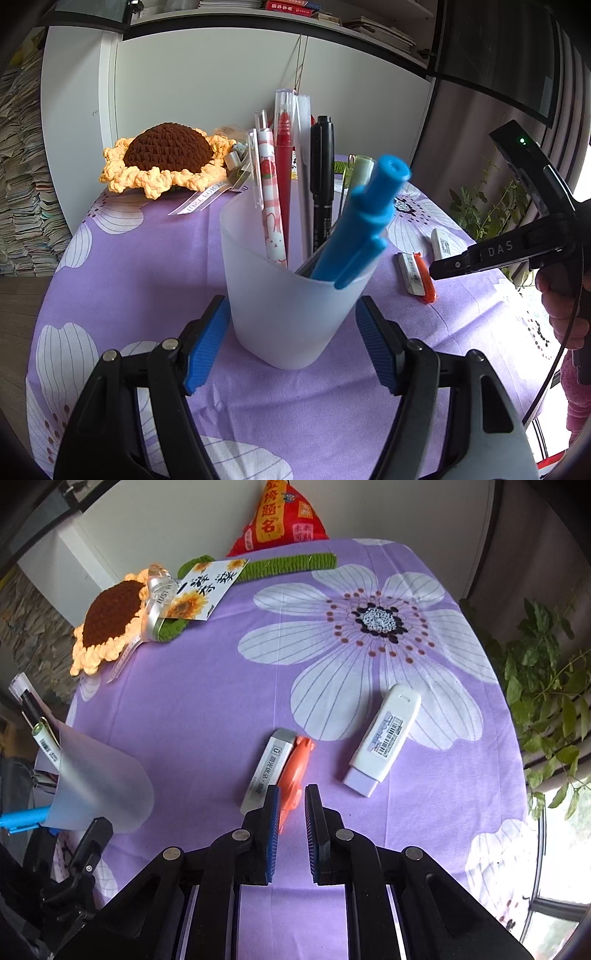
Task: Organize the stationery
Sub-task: 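Move the right tool to the orange marker and grasp it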
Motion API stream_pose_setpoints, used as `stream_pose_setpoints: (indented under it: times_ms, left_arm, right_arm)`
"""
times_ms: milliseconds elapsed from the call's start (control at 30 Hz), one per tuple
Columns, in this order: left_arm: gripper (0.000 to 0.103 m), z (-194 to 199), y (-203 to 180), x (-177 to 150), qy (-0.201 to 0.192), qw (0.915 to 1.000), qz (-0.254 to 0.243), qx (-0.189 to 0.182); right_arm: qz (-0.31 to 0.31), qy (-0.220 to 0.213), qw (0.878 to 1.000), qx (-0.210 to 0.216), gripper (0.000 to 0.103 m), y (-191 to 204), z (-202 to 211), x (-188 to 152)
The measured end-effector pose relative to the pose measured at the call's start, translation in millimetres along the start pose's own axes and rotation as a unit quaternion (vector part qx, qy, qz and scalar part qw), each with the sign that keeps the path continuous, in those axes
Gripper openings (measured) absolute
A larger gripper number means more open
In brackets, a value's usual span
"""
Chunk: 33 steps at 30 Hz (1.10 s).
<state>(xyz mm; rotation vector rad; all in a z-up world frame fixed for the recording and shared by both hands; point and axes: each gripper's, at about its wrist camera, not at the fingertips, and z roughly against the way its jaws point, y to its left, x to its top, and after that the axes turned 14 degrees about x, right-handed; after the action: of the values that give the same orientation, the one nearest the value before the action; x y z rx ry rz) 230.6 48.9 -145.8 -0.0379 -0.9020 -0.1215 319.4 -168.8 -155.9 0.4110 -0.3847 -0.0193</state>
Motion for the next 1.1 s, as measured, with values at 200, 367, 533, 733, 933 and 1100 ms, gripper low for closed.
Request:
stream_pose_setpoints:
  times_ms: [200,367,533,733,933,1100]
  left_arm:
    - [0.069,-0.1,0.0,0.0,0.0,1.0,0.0,0.0]
    - [0.069,0.6,-0.4,-0.2,0.0,1.0,0.0,0.0]
    - [0.069,-0.3,0.1,0.1,0.0,1.0,0.0,0.0]
    - [0.069,-0.3,0.1,0.1,0.0,1.0,0.0,0.0]
    - [0.069,-0.3,0.1,0.1,0.0,1.0,0.0,0.0]
    - [0.069,-0.2,0.1,0.0,0.0,1.0,0.0,0.0]
  right_arm:
    - [-0.007,0.009,1.0,0.006,0.012,-2.8,-6.5,0.0]
    - [0.0,0.015,1.0,0.005,0.014,0.1,-11.3,0.1]
    - [0.019,0.013,0.999,-0.035,0.014,2.6,-11.0,-1.4]
    - [0.011,0.015,0.999,-0.045,0.014,-8.7,-7.1,-1.7]
    - [0.014,0.023,0.998,-0.049,0.014,-8.5,-14.0,3.6]
    - [0.023,0.031,0.997,-0.06,0.017,-5.3,-21.8,11.9]
